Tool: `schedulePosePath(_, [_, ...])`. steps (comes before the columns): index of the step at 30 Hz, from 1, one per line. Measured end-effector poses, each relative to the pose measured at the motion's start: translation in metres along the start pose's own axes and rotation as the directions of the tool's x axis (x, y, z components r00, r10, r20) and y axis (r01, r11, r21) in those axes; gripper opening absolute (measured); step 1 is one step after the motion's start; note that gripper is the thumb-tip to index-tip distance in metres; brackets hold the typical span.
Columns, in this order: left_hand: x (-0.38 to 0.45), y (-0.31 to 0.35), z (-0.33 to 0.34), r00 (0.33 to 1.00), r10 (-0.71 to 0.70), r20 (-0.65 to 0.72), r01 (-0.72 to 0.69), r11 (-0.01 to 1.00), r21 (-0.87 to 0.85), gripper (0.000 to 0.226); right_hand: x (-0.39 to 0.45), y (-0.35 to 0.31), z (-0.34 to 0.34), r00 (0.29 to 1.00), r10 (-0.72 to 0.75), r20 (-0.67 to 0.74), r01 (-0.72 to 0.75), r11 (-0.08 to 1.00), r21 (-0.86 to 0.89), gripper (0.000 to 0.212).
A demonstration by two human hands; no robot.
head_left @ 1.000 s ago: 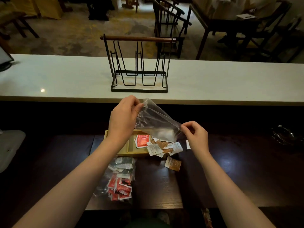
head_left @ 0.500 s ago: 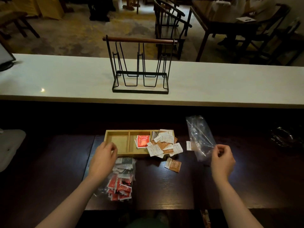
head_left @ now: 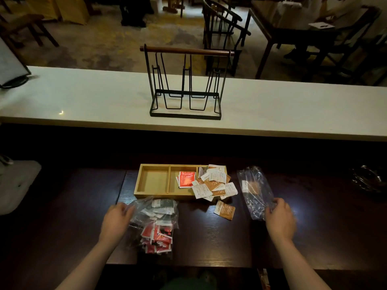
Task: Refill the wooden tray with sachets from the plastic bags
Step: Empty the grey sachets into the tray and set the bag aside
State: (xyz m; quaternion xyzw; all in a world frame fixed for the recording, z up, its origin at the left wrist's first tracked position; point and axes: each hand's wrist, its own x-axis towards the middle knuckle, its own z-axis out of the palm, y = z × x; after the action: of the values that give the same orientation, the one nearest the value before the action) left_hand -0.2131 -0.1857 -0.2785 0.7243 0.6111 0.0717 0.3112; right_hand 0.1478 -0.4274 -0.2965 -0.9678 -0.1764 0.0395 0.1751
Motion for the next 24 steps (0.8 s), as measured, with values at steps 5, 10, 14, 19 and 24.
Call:
schedulePosePath(5, [-0.007,0.016,-0.007,0.992,0.102,-0.072,-0.104,0.994,-0.024,0.042,-0.002,-0.006,-0.002,1.000,0.001,-0.010,-0.001,0.999,-0.037,0.035])
schedulePosePath(10, [-0.024,0.052,-0.017,0.986,0.152,-0.061,-0.163,0.951,-0.262,0.026,-0.010,-0.040,-0.014,0.986,-0.151,-0.072,0.160,0.978,0.136,0.025])
schedulePosePath(14, [-0.036,0.079,-0.021,0.978,0.206,-0.026,-0.200,0.898,-0.393,0.017,-0.038,-0.099,-0.020,0.939,-0.332,0.095,0.258,0.857,0.445,0.012])
schedulePosePath(19, [-0.051,0.097,-0.015,0.945,0.324,-0.029,-0.309,0.866,-0.393,0.020,-0.082,-0.172,-0.019,0.733,-0.523,0.434,0.054,0.681,0.730,0.006])
schedulePosePath(24, [-0.059,0.096,0.007,0.927,0.348,0.138,-0.230,0.821,-0.523,0.009,-0.102,-0.204,-0.007,0.709,-0.503,0.494,0.115,0.774,0.622,0.022])
